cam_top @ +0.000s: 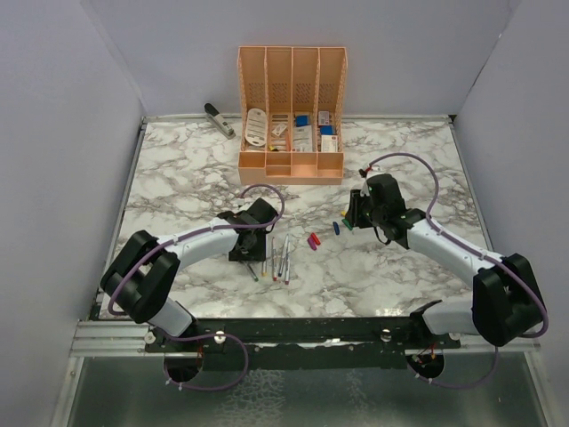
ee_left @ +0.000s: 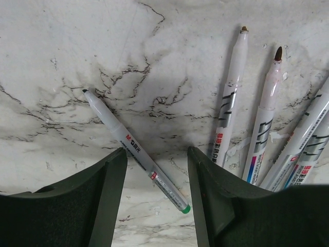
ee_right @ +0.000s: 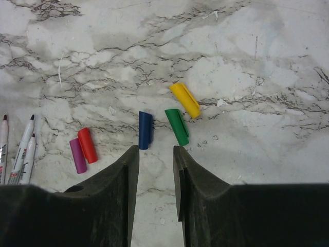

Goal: Insert the pens into the pen caps

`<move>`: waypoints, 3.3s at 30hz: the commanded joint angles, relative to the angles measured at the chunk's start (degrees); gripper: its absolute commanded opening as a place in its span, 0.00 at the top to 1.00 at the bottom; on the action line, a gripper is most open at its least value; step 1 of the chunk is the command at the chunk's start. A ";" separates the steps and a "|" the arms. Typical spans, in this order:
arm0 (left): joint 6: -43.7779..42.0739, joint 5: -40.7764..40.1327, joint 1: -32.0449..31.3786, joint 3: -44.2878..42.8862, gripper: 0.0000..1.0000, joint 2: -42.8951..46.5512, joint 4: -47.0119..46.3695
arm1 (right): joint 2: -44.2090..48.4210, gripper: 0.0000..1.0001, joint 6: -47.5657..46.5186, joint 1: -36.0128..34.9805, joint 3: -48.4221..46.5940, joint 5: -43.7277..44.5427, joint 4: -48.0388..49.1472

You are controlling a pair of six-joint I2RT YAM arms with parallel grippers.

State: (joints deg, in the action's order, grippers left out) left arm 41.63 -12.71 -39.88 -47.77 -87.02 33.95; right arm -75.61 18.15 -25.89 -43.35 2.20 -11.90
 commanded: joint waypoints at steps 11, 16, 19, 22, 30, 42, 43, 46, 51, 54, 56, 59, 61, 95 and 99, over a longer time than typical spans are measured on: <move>0.32 10.98 -0.37 2.75 0.53 -0.02 2.72 | -2.93 0.67 -1.26 -0.30 -3.85 0.20 0.85; 1.99 9.46 -0.38 5.09 0.57 0.89 3.11 | -3.27 0.67 -1.23 -0.29 -3.59 0.57 0.93; 2.23 10.11 -0.38 4.43 0.62 -1.47 2.91 | -3.86 0.67 -1.32 -0.32 -3.86 0.49 0.75; 2.09 9.72 -0.38 4.23 0.66 -2.78 2.53 | -4.34 0.67 -1.48 -0.26 -4.28 0.67 0.56; 1.28 10.11 -0.38 2.83 0.84 -7.68 1.99 | -5.04 0.68 -0.81 -0.30 -4.81 2.14 0.44; -1.94 9.76 -0.38 -0.25 0.50 -16.15 1.20 | -4.95 0.69 0.74 -0.30 -4.14 5.04 -1.12; -2.07 9.74 -0.31 -0.34 0.50 -16.30 1.18 | -4.90 0.69 0.79 -0.30 -4.00 5.17 -1.11; -2.40 9.63 -0.28 -0.68 0.56 -16.55 1.17 | -4.79 0.69 1.09 -0.30 -3.73 5.63 -1.32; -2.55 9.92 -0.20 -0.42 0.89 -16.68 0.94 | -5.11 0.69 1.59 -0.30 -3.59 6.33 -1.51; -2.48 10.02 -0.13 -0.27 1.00 -17.01 0.37 | -5.33 0.69 2.09 -0.30 -3.54 7.41 -1.39; -2.68 10.16 -0.11 -0.22 1.00 -17.40 0.16 | -5.49 0.69 2.25 -0.30 -3.38 7.68 -1.41; -3.15 10.01 -0.09 -0.12 1.00 -17.65 0.06 | -6.24 0.69 0.69 -0.30 -3.60 4.98 -2.93; -3.35 9.42 -0.11 0.08 1.00 -17.58 -0.04 | -6.78 0.69 0.12 -0.35 -3.77 3.22 -4.57; -7.48 0.67 0.28 -7.01 1.00 -1.97 4.46 | -19.09 0.63 -1.08 -0.29 -7.95 5.97 -4.56; -7.43 0.25 0.24 -7.12 1.00 -0.79 4.48 | -21.13 0.63 -1.05 -0.31 -9.17 6.25 -4.29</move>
State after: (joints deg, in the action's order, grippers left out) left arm 34.94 -10.24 -39.81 -54.63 -90.39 38.76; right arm -94.13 17.67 -25.89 -50.92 6.66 -17.47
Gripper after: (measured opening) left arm 0.063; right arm 0.369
